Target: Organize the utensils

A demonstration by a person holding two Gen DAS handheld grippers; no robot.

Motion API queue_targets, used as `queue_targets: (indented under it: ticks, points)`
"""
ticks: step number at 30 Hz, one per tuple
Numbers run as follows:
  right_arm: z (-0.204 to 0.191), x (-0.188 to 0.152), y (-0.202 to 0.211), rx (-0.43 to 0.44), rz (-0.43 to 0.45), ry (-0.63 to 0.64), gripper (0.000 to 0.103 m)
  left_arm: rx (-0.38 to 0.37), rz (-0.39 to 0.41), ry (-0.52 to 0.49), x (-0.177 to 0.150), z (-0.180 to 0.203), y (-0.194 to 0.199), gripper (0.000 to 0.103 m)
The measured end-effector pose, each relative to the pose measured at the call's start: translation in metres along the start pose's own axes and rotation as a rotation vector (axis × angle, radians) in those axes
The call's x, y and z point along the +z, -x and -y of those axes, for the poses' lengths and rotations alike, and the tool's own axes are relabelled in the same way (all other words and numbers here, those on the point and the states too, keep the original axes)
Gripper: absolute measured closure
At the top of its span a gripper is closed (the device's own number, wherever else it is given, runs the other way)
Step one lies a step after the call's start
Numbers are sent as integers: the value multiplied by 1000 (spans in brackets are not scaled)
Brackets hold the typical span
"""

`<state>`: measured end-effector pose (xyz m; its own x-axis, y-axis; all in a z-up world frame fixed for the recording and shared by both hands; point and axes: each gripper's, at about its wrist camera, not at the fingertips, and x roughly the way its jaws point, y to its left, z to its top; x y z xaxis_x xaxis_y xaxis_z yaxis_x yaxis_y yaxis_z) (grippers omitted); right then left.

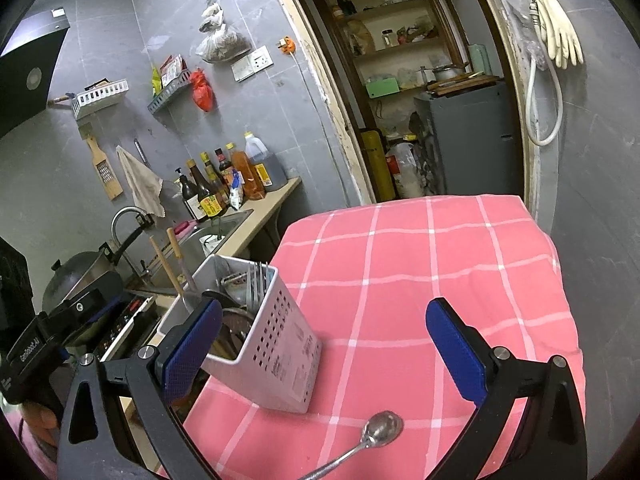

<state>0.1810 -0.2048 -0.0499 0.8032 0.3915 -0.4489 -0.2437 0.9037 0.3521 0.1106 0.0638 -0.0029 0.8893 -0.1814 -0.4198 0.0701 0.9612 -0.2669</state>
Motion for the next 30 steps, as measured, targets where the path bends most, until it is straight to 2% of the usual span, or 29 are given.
queue_targets:
  ticks: [6, 21, 26, 30]
  points:
    - [6, -8, 5, 0, -19, -4, 3, 13, -2, -4, -6, 6, 5, 5]
    - [31, -42, -6, 36, -170, 10, 3, 119, -30, 26, -41, 24, 14, 5]
    - [33, -50, -4, 32, -184, 21, 3, 149, -42, 25, -47, 29, 16, 5]
    - [32, -53, 5, 3, -156, 50, 3, 164, -47, 26, -52, 33, 17, 5]
